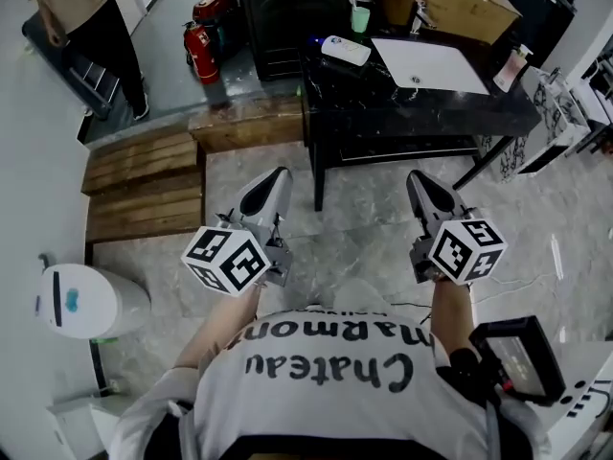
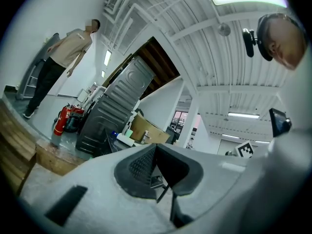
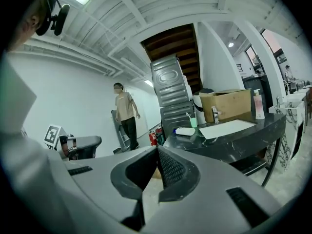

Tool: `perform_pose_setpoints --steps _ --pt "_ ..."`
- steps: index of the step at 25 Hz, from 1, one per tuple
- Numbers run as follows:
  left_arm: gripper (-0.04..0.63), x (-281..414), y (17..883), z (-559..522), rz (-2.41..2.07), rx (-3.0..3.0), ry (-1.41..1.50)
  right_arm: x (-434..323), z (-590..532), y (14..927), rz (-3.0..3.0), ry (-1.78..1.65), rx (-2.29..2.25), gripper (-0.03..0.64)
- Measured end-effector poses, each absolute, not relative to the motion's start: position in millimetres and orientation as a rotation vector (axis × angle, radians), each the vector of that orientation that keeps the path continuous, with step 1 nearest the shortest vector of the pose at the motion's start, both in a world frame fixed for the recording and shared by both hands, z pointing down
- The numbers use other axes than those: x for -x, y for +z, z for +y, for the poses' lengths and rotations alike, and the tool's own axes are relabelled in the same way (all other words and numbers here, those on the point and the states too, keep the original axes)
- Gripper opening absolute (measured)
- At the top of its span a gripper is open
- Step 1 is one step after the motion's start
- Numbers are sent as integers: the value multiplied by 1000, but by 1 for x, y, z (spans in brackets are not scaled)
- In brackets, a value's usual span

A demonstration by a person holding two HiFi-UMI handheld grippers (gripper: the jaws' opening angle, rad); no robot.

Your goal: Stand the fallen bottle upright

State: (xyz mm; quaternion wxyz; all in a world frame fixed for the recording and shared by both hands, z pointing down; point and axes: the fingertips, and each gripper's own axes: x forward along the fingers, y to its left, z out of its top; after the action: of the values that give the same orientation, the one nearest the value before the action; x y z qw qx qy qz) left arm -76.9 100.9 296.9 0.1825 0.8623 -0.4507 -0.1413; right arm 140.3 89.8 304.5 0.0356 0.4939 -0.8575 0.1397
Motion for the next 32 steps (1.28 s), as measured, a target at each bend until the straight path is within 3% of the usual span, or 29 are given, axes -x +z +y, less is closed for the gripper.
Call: perform_pose_setpoints --steps 10,23,32 --pt "14 52 300 42 -1212 -2458 -403 -150 23 313 -2639 474 -1479 11" --pt "14 18 259 -89 -1443 -2450 -483 -180 -133 272 -2801 365 -1263 11" --pt "14 3 275 -141 -1546 -2385 -532 -196 -200 287 -2841 403 -1148 11"
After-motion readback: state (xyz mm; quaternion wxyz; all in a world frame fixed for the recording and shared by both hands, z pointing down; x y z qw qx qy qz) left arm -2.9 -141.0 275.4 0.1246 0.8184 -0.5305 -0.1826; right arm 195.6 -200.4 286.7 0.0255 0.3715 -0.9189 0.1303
